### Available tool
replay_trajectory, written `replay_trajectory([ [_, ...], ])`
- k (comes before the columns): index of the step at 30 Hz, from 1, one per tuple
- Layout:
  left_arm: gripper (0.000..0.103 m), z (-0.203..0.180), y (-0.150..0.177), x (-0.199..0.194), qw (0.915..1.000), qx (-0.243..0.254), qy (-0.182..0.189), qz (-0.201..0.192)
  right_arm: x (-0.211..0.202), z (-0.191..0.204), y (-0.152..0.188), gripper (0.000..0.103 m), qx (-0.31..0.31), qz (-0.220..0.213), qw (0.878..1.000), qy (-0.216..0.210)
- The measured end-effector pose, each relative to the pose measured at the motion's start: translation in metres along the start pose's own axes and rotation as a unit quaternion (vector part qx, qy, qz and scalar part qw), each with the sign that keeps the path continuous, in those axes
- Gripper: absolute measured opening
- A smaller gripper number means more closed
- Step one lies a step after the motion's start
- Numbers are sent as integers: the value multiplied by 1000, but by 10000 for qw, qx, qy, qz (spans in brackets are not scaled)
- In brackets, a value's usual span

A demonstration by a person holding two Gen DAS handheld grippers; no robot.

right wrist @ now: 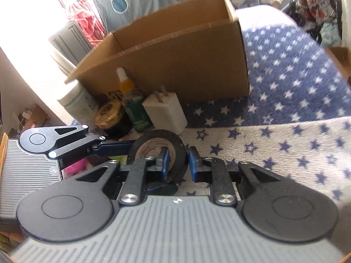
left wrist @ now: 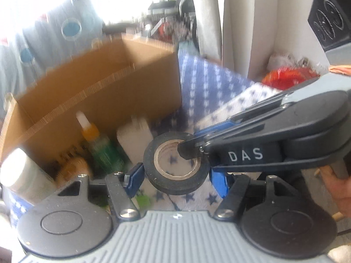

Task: Organize rigid objects
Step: 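Lift the tape roll with the right gripper into the box and release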

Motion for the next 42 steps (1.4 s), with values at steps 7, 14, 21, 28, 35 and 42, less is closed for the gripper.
replay_trajectory([
  [7, 66, 37, -42, -65, 9942, -17, -662, -849, -55, 42, -53, 18, -616, -782, 9949, -140],
  [14, 66, 137, -91, -58, 9930, -515, -996, -360, -23, 97, -152, 19, -1421, -681, 9848, -723],
  [21, 66, 224, -100, 16, 9877, -921, -969, 809, 97, 118, -225, 18, -1268, 794, 9820, -1154],
  [28, 66, 263, -95, 75, 9808, -865, -932, 1476, 194, 101, -242, 17, -633, 1671, 9770, -1167],
  [35, 67, 277, -100, 90, 9786, -838, -1116, 1511, 265, 87, -242, 16, -83, 2148, 9695, -1173],
  [42, 67, 271, -107, 69, 9812, -834, -1191, 1269, 312, 86, -235, 19, 246, 2194, 9694, -1073],
])
Point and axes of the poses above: each gripper's, at about its wrist camera, not at the fingertips, and x roughly the way its jaws point, z to its left, y to its underside, the point moved 5 cm from there along x, roughly the way its jaws point, and after that the axes turned 4 degrees about y, right-handed, at the moved point
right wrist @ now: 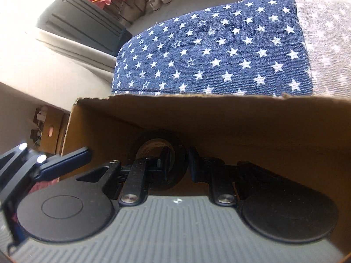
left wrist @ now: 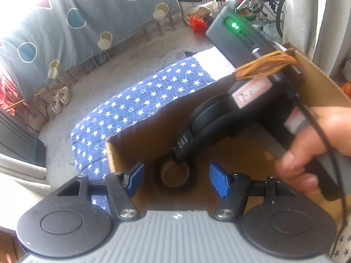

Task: Organize rigid objects
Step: 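Lift the tape roll with the right gripper into the box and release, then move the right gripper back and grasp the green glue stick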

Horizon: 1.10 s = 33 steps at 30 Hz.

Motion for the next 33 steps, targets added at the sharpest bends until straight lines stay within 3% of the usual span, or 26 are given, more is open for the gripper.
replay_trajectory([
  [2, 67, 0, 1, -14, 9999, -59, 1, -129, -1, 3, 0, 25, 86, -39, 9999, -117],
  [4, 67, 2, 4, -32, 9994, -140, 21, -315, -9, 9, -1, 43, 63, -114, 9999, -95],
  [7, 68, 5, 10, -69, 9970, -328, 84, -701, -42, 22, 4, 45, -74, -366, 9993, -89],
  [11, 71, 1, 35, -126, 9904, -592, 264, -1222, -118, 33, 22, 45, -91, -866, 9951, -478],
  [15, 73, -16, 77, -168, 9833, -723, 461, -1606, -211, 39, 73, 46, -412, -1510, 9852, -703],
  [20, 73, -51, 142, -178, 9802, -930, 748, -1583, -279, 38, 168, 47, -707, -2046, 9730, -794],
  [23, 73, -74, 178, -160, 9807, -976, 982, -1378, -271, 34, 230, 47, -795, -1983, 9739, -770],
  [27, 69, -114, 213, -124, 9815, -916, 1271, -1101, -206, 21, 289, 46, -841, -1441, 9844, -567],
  [30, 58, -137, 225, -96, 9854, -782, 1239, -864, -161, 11, 311, 38, -832, -1011, 9905, -421],
  [33, 53, -149, 233, -76, 9849, -786, 1374, -694, -138, 4, 311, 33, -881, -930, 9914, -269],
])
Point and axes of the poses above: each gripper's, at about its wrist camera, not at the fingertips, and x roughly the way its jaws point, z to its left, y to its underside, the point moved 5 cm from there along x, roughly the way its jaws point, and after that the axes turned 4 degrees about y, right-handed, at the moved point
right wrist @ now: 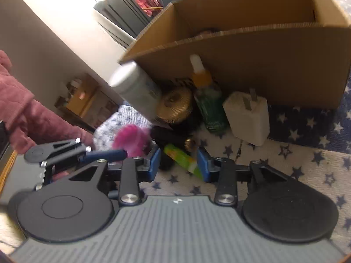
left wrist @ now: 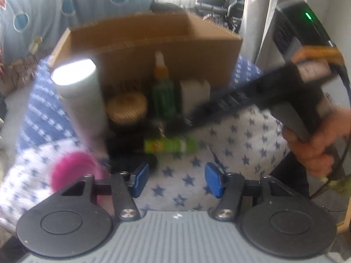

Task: Organize rigid objects
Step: 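Move the right gripper back and grasp the green glue stick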

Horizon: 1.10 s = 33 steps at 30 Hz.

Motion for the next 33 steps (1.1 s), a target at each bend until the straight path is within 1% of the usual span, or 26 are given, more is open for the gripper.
replay_trajectory([
  [2, 49, 2, 5, 8, 9998, -142, 106, 81, 12, -6, -3, 30, 88, 43, 9999, -37],
  [4, 48, 3, 5, 14, 9995, -244, 143, 120, 21, -12, -1, 26, 223, 187, 9995, -74],
  [5, 48, 4, 4, 14, 9994, -274, 166, 117, 23, -15, -2, 26, 361, 222, 9989, -189],
  [7, 48, 7, 4, 13, 9991, -328, 240, 107, 23, -18, 1, 22, 602, 378, 9967, -395],
  [11, 48, 12, 5, 14, 9979, -458, 403, 239, 15, -16, 18, 21, 892, 652, 9918, -639],
  [13, 48, 13, 5, 18, 9978, -470, 392, 263, 12, -16, 18, 21, 958, 656, 9909, -680],
  [15, 48, 13, 3, 17, 9978, -474, 387, 257, 10, -16, 14, 21, 911, 523, 9926, -606],
  [17, 48, 14, 0, 20, 9977, -487, 386, 255, 14, -19, 11, 21, 964, 509, 9922, -607],
  [18, 48, 13, -1, 21, 9978, -482, 377, 255, 17, -20, 10, 20, 1000, 540, 9917, -606],
  [19, 48, 13, -2, 23, 9979, -464, 365, 253, 18, -21, 11, 16, 1035, 563, 9911, -616],
  [21, 46, 12, -4, 24, 9982, -432, 336, 263, 18, -22, 11, 14, 1126, 569, 9898, -655],
  [26, 43, 8, -7, 28, 9990, -235, 200, 328, 9, -28, 22, 13, 1405, 575, 9859, -700],
  [28, 40, 5, -7, 29, 9992, -132, 77, 365, 8, -29, 23, 13, 1422, 545, 9858, -704],
  [29, 35, 4, -8, 30, 9992, -95, 30, 383, 9, -30, 24, 14, 1455, 533, 9853, -725],
  [33, 26, 1, -9, 31, 9992, 23, -104, 393, 13, -30, 24, 14, 1559, 469, 9836, -782],
])
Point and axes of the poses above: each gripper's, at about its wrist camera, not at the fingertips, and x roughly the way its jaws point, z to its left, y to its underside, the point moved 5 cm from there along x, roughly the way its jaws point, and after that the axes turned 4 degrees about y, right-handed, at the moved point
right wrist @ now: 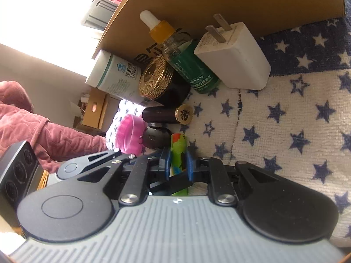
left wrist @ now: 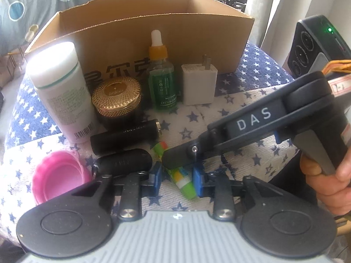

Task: Organize rigid objects
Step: 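Carry the glue stick with the right gripper over the box and drop it in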

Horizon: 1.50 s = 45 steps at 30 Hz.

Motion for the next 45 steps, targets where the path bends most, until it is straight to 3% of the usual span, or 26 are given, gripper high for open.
replay_trajectory([
  [5, 22, -2, -7, -14, 9998, 65, 0, -178, -6, 10, 1, 14, -41, -137, 9999, 58],
  [11, 22, -1, -37, -63, 9955, 299, -242, -864, -38, 53, -10, 14, -452, -670, 9967, 58],
  [17, 22, 19, -96, -106, 9858, 450, -534, -1528, -73, 117, -54, 14, -1278, -1315, 9830, -39],
  [21, 22, 45, -140, -103, 9875, 330, -542, -1444, -80, 143, -101, 14, -1595, -1488, 9759, -105],
  [25, 22, 78, -178, -68, 9958, -97, -314, -860, -60, 138, -153, 14, -1398, -1184, 9831, -62],
  [28, 22, 105, -186, -34, 9983, -434, -162, -356, -29, 120, -186, 14, -1036, -778, 9915, 66],
  [34, 22, 126, -186, 24, 9973, -526, -340, 396, 37, 73, -212, 14, -316, 16, 9990, 329],
  [38, 29, 127, -183, 34, 9959, -490, -577, 487, 68, 54, -215, 14, -3, 419, 9985, 359],
  [41, 36, 128, -182, 24, 9963, -469, -638, 337, 85, 50, -219, 15, 49, 580, 9974, 430],
  [45, 36, 129, -182, 1, 9966, -561, -608, 41, 94, 56, -222, 16, -37, 581, 9974, 435],
])
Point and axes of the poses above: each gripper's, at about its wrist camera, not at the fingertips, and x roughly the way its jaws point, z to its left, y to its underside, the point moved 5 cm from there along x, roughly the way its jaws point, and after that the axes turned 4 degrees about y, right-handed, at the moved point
